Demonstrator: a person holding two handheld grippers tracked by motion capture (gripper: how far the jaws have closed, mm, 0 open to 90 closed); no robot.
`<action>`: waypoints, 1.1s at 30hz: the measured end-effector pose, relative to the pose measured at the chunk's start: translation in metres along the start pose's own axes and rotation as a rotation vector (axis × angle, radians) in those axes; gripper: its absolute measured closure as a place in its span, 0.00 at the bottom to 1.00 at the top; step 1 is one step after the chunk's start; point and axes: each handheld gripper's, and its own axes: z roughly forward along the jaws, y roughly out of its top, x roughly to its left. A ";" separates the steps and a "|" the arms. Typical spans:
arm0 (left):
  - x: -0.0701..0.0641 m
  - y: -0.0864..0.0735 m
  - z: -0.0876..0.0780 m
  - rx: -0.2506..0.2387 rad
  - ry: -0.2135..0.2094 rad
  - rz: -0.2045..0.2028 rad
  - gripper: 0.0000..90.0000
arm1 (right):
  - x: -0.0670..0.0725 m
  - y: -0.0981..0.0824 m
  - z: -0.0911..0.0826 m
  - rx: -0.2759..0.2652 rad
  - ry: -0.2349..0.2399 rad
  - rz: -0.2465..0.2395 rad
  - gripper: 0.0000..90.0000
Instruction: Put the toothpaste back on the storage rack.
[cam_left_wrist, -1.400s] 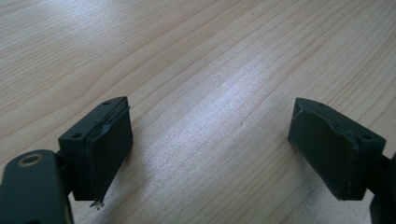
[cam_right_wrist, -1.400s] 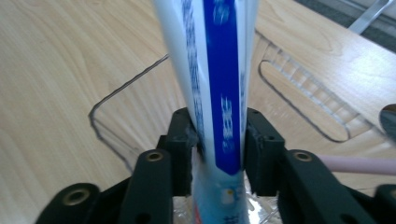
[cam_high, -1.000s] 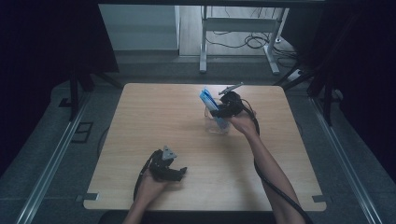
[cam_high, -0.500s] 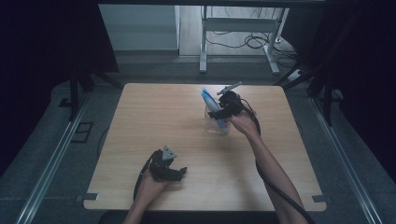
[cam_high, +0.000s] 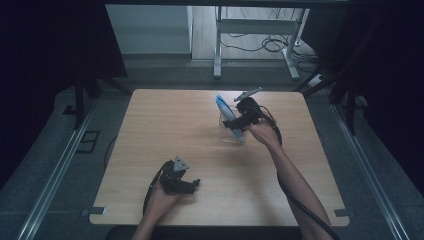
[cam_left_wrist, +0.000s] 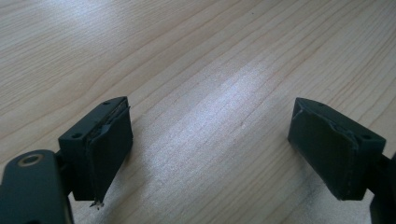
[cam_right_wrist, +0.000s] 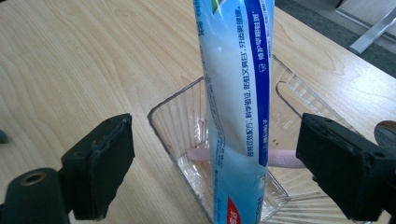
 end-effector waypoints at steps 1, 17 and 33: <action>0.000 0.000 0.000 0.000 0.000 0.000 0.15 | 0.000 0.000 -0.001 0.000 0.002 0.001 0.11; 0.000 0.000 0.000 -0.001 0.000 0.000 0.15 | 0.008 -0.006 -0.022 0.007 0.024 -0.001 0.02; 0.000 0.000 0.000 0.000 0.001 0.000 0.15 | 0.016 -0.022 -0.035 0.006 0.025 0.003 0.00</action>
